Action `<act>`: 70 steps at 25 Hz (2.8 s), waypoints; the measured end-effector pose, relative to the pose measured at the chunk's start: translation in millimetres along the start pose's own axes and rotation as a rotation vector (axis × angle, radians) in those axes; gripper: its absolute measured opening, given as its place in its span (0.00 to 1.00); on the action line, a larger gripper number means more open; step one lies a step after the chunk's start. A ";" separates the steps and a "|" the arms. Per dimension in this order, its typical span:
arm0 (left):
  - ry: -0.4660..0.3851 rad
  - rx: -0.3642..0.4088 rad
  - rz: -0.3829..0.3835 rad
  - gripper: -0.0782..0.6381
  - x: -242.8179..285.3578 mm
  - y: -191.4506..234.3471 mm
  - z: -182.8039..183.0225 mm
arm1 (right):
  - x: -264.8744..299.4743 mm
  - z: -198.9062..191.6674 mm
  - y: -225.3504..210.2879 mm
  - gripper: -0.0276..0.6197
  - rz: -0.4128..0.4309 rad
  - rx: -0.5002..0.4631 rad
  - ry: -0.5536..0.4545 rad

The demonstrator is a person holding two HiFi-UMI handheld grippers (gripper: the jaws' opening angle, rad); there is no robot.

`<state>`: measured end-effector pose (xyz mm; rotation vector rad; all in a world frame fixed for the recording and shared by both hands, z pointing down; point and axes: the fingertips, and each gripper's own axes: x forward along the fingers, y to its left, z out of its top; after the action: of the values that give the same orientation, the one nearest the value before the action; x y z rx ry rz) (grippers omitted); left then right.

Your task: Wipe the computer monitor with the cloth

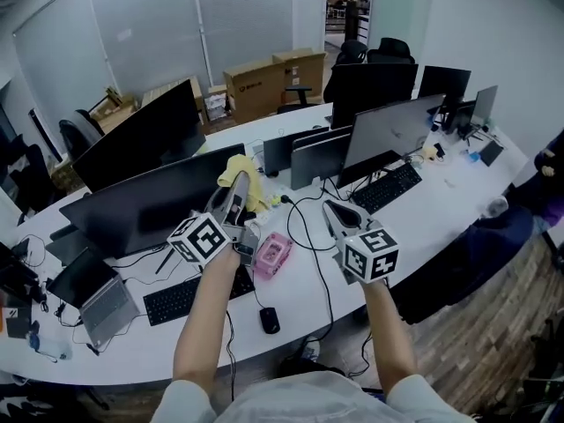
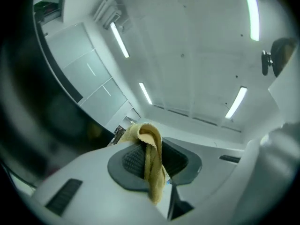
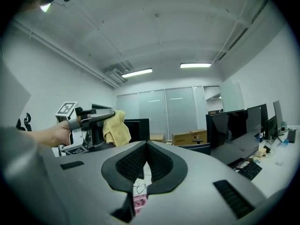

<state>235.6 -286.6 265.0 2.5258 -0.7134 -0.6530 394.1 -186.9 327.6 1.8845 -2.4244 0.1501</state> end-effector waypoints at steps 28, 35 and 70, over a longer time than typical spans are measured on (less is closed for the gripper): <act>0.334 0.711 -0.084 0.21 -351.3 -132.6 -24.6 | -206.3 -36.5 265.6 0.09 -0.124 -0.273 0.028; 0.328 0.822 -0.095 0.21 -378.3 -156.1 -22.3 | -235.7 -34.8 281.7 0.08 -0.149 -0.307 0.017; 0.348 0.860 -0.146 0.21 -370.6 -159.0 -34.3 | -214.7 -44.0 286.0 0.08 -0.081 -0.335 0.037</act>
<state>32.3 57.7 328.0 3.3641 -0.7943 0.1191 169.8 94.9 336.9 1.8047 -2.1788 -0.2114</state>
